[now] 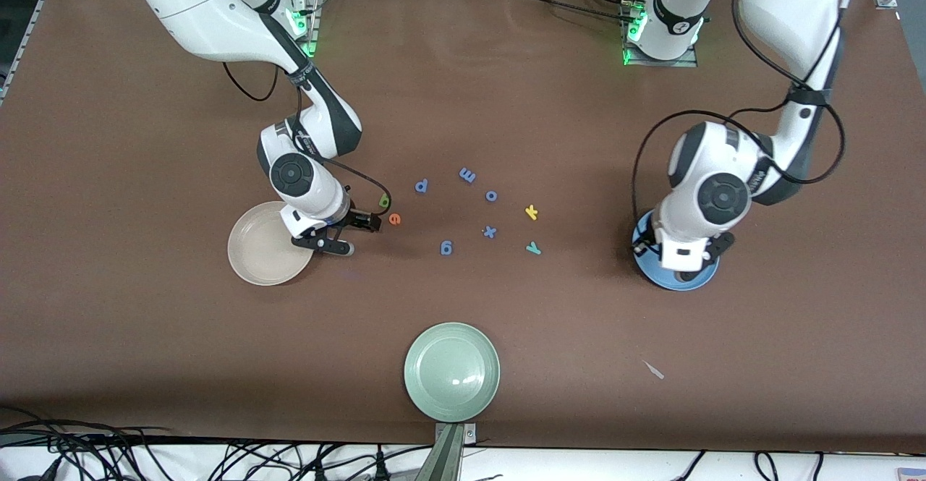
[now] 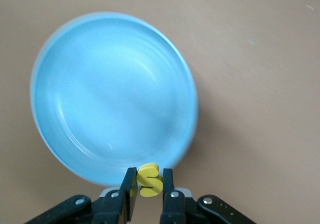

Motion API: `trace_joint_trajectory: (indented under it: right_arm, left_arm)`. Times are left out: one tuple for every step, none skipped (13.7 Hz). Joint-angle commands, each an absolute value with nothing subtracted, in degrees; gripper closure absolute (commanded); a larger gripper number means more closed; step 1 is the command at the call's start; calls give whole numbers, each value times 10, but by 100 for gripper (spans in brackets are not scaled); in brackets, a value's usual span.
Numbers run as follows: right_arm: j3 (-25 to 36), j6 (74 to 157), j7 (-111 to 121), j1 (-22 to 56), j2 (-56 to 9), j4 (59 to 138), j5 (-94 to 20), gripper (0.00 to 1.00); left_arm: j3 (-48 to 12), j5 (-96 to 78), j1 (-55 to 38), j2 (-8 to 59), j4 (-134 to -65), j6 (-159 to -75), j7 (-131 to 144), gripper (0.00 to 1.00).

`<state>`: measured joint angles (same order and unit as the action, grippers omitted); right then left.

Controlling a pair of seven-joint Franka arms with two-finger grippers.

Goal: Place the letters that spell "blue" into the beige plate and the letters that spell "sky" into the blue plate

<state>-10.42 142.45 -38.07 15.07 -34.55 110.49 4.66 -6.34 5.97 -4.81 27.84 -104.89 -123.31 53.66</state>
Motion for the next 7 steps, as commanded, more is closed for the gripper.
trace_joint_trajectory:
  right_arm:
    - [-105,1420,-390,147,-316,1127,61,1]
    - [-104,1419,-385,146,-313,1127,64,1]
    - [-101,1419,-383,145,-312,1126,65,1]
    - [-99,1419,-380,145,-313,1126,65,1]
    - [-99,1419,-380,144,-314,1127,65,1]
    - [-98,1419,-377,143,-316,1127,66,1]
    - [-98,1420,-378,143,-318,1127,70,1]
  left_arm:
    - [-69,80,-33,302,-1049,-1239,504,100]
    - [-69,80,-19,309,-1049,-1251,504,91]
    - [-69,81,-10,315,-1048,-1259,504,79]
    - [-69,80,-11,316,-1045,-1259,504,63]
    - [-72,80,-11,315,-1046,-1257,504,22]
    - [-76,79,-12,309,-1044,-1252,506,0]
    - [-87,76,-11,301,-1044,-1249,508,0]
